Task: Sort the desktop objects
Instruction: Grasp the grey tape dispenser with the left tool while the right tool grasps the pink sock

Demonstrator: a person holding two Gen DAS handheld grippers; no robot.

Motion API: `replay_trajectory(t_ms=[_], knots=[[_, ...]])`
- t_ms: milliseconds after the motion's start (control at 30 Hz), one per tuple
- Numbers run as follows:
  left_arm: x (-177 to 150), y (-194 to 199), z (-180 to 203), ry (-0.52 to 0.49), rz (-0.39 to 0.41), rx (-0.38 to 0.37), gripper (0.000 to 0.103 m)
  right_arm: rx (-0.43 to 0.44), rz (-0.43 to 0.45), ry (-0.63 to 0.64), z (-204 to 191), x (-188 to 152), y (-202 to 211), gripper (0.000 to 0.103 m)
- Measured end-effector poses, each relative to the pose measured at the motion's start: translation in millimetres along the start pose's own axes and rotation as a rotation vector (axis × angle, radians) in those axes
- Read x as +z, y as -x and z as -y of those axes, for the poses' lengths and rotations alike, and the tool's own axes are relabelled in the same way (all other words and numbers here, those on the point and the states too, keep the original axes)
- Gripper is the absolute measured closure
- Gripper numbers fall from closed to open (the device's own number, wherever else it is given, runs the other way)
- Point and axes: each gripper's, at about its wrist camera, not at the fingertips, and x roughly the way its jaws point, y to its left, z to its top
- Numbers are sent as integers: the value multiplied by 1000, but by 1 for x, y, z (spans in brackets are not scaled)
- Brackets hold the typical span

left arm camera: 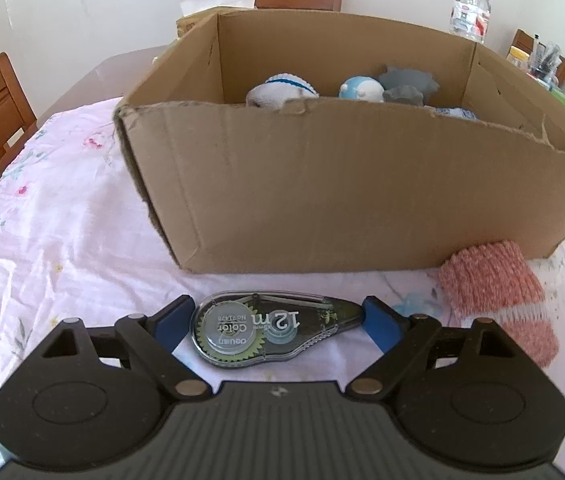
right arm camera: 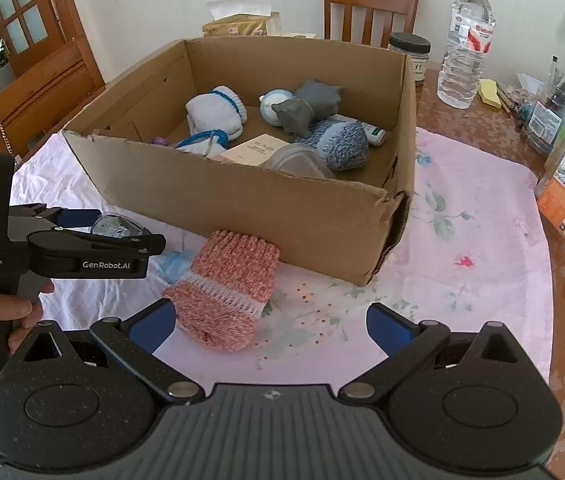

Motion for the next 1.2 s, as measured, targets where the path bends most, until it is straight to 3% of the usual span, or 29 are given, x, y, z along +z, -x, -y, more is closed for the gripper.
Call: replay_trajectory(t_ms=[633,1200], knots=[[-9,22,-28,-30,17,-12,13,-15,-82,16,-34,-15,-38,0],[-5,36,-50,-51,40,-28,13,-67,-104,13,-51,0,-71,0]])
